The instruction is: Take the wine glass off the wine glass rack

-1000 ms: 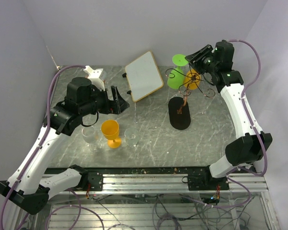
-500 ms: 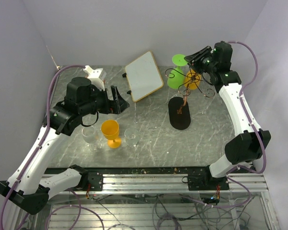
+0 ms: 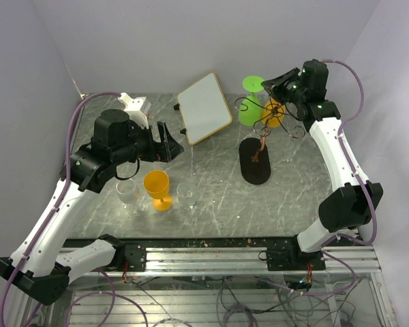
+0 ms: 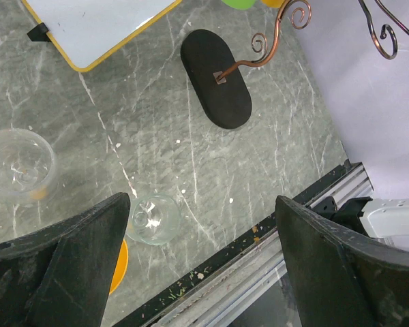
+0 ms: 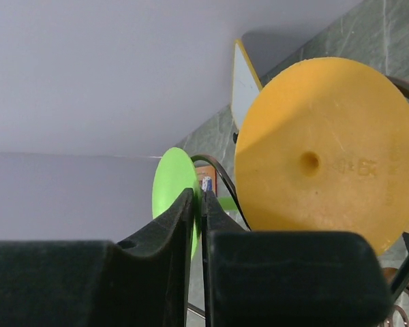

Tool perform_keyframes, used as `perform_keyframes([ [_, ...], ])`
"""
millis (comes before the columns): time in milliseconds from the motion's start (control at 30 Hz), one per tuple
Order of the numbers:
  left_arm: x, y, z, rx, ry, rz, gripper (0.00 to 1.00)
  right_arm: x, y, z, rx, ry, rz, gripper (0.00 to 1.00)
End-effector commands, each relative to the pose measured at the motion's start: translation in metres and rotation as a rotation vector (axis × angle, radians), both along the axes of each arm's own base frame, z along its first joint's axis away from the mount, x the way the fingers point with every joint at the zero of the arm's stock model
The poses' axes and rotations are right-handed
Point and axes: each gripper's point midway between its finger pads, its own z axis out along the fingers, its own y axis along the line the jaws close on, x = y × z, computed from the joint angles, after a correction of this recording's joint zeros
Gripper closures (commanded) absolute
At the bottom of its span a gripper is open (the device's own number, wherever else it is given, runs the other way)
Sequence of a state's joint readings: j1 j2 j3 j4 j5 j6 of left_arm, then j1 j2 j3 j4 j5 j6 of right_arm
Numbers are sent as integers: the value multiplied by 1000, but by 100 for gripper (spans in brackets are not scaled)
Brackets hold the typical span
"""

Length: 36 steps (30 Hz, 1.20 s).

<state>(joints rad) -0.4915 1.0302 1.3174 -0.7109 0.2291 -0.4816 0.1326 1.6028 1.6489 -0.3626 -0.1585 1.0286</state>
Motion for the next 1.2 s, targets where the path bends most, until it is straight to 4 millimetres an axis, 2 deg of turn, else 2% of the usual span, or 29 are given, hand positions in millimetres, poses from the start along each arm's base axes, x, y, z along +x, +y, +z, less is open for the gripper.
perform_keyframes([
  [0,-1,5,15,-7,-40,10,2,3,-3,3,13,-21,-13,96],
  [100,-1,5,15,-7,-40,12,2,1,-4,5,27,-28,-23,100],
  [600,-4,7,16,-12,-40,14,2,0,-9,23,142,-88,-60,100],
  [800,-5,8,16,-10,-41,16,2,0,-17,35,152,-127,-105,100],
  [1167,-6,8,16,-14,-43,15,2,-10,-34,44,158,-145,-202,100],
])
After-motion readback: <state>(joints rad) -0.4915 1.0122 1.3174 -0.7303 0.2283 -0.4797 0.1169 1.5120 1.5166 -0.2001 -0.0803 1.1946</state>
